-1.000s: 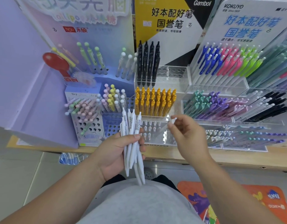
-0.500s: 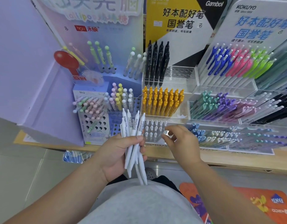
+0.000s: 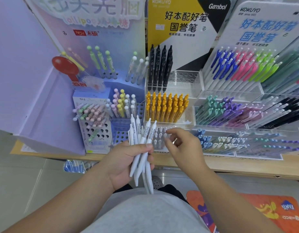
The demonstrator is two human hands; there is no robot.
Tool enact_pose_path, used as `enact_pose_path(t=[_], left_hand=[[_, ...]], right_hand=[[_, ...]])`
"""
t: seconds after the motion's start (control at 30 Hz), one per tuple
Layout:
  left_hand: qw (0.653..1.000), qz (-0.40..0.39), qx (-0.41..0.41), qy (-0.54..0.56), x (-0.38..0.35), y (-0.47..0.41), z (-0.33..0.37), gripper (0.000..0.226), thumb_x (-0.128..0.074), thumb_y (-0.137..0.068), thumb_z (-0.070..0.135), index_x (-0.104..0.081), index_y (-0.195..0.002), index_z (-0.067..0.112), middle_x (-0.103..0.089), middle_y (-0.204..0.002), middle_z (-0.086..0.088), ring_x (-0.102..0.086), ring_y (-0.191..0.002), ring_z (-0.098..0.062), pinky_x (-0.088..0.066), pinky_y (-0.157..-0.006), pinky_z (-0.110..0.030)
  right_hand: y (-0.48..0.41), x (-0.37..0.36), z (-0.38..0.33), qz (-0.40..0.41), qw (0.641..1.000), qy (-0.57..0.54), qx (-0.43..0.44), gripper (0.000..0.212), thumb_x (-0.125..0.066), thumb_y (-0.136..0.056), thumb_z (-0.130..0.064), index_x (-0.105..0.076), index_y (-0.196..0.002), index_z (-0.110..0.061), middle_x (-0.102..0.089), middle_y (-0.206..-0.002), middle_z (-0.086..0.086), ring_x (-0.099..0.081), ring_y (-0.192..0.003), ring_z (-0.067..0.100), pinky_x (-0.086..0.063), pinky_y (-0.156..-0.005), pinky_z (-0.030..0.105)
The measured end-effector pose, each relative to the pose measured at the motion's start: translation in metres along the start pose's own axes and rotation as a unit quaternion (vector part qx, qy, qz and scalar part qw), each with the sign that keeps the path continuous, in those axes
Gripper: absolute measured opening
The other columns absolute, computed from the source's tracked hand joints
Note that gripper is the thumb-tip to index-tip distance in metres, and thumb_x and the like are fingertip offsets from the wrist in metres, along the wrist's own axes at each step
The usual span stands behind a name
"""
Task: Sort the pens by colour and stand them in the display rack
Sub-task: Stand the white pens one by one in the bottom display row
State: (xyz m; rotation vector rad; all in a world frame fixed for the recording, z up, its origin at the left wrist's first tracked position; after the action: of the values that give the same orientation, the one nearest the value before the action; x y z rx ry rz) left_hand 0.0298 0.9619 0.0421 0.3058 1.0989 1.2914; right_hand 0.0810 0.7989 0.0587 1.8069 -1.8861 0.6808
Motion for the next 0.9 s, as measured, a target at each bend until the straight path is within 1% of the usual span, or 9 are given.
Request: enact_pose_path(t=[0.07, 0.13, 0.27, 0.37, 0.53, 0.6, 0.67, 0.77, 0.9], left_hand=[[1.000, -0.003, -0.002, -0.007, -0.005, -0.001, 0.001, 0.031, -0.073, -0.073, 0.005, -0.060, -0.099, -0.003, -0.060, -0.078, -0.014, -0.060, -0.061, -0.021, -0.054, -0.060, -0.035], [1.000, -0.013, -0.005, -0.024, -0.012, -0.003, 0.001, 0.031, -0.073, -0.072, 0.003, -0.060, -0.100, -0.001, -0.058, -0.074, -0.013, -0.059, -0.059, -0.020, -0.054, -0.058, -0.035], [0.997, -0.039, -0.016, -0.071, -0.030, -0.004, 0.002, 0.020, -0.073, -0.069, 0.003, -0.067, -0.088, 0.007, -0.058, -0.068, -0.010, -0.059, -0.058, -0.019, -0.055, -0.060, -0.035], [0.995, -0.040, -0.020, -0.089, -0.036, -0.005, 0.002, 0.025, -0.074, -0.068, 0.004, -0.065, -0.091, 0.010, -0.060, -0.066, -0.007, -0.059, -0.058, -0.019, -0.055, -0.059, -0.035], [0.996, -0.031, -0.024, -0.082, -0.036, -0.009, 0.003, 0.024, -0.075, -0.069, 0.011, -0.065, -0.091, 0.008, -0.060, -0.071, -0.009, -0.057, -0.057, -0.019, -0.053, -0.057, -0.034], [0.997, -0.025, -0.024, -0.069, -0.033, -0.011, 0.004, 0.021, -0.076, -0.070, 0.012, -0.066, -0.089, 0.008, -0.060, -0.074, -0.010, -0.057, -0.057, -0.020, -0.053, -0.057, -0.035], [0.997, -0.031, -0.024, -0.070, -0.033, -0.012, 0.004, 0.018, -0.075, -0.072, 0.012, -0.067, -0.087, 0.009, -0.061, -0.074, -0.011, -0.057, -0.057, -0.020, -0.053, -0.057, -0.035], [0.996, -0.035, -0.030, -0.083, -0.037, -0.013, 0.005, 0.023, -0.076, -0.072, 0.011, -0.064, -0.092, 0.011, -0.060, -0.074, -0.009, -0.057, -0.058, -0.020, -0.053, -0.058, -0.035], [0.996, -0.021, -0.025, -0.082, -0.034, -0.015, 0.007, 0.028, -0.077, -0.070, 0.014, -0.064, -0.094, 0.010, -0.061, -0.071, -0.007, -0.058, -0.059, -0.020, -0.054, -0.059, -0.036]], right_hand=[[-0.001, 0.005, -0.003, -0.021, 0.968, -0.217, -0.123, 0.009, -0.068, -0.091, -0.022, -0.071, -0.091, -0.014, -0.067, -0.073, -0.001, -0.060, -0.057, 0.012, -0.048, -0.054, 0.024], [-0.002, 0.002, -0.015, -0.060, 0.927, -0.324, -0.180, 0.015, -0.069, -0.090, -0.024, -0.071, -0.088, -0.009, -0.068, -0.074, 0.003, -0.059, -0.058, 0.014, -0.046, -0.052, 0.026], [-0.005, -0.001, -0.032, -0.103, 0.911, -0.353, -0.187, 0.017, -0.079, -0.080, -0.014, -0.070, -0.089, -0.003, -0.067, -0.067, 0.004, -0.057, -0.054, 0.014, -0.044, -0.047, 0.022], [-0.005, -0.003, -0.028, -0.110, 0.902, -0.364, -0.205, 0.014, -0.080, -0.078, -0.011, -0.069, -0.085, -0.006, -0.066, -0.065, 0.005, -0.057, -0.054, 0.014, -0.042, -0.047, 0.022], [-0.002, -0.004, -0.019, -0.118, 0.871, -0.415, -0.234, 0.006, -0.068, -0.088, -0.005, -0.067, -0.094, -0.007, -0.065, -0.071, 0.002, -0.058, -0.063, 0.015, -0.043, -0.054, 0.024], [-0.002, 0.000, -0.015, -0.097, 0.861, -0.437, -0.243, 0.014, -0.063, -0.091, -0.001, -0.065, -0.102, -0.009, -0.065, -0.073, 0.004, -0.058, -0.063, 0.016, -0.045, -0.055, 0.025], [-0.002, 0.005, -0.016, -0.085, 0.869, -0.431, -0.229, 0.021, -0.065, -0.090, -0.001, -0.064, -0.109, -0.010, -0.065, -0.075, 0.007, -0.059, -0.062, 0.016, -0.046, -0.055, 0.026], [-0.002, 0.008, -0.019, -0.077, 0.891, -0.400, -0.200, 0.019, -0.070, -0.088, -0.008, -0.067, -0.107, -0.010, -0.069, -0.073, 0.004, -0.061, -0.063, 0.015, -0.049, -0.057, 0.024], [-0.007, 0.020, -0.013, -0.051, 0.876, -0.431, -0.210, 0.018, -0.068, -0.089, -0.007, -0.069, -0.106, -0.012, -0.072, -0.084, 0.009, -0.064, -0.071, 0.018, -0.051, -0.063, 0.027]])
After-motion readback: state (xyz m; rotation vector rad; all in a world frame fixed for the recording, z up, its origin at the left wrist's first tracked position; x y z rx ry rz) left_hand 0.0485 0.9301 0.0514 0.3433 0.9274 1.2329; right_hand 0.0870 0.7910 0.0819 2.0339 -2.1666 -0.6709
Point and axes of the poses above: each hand's wrist, its own y-axis away from the middle knuckle, its own x-axis out of the back of the hand, z = x × y, the point moved 10 cm from there along -y, towards the middle knuckle
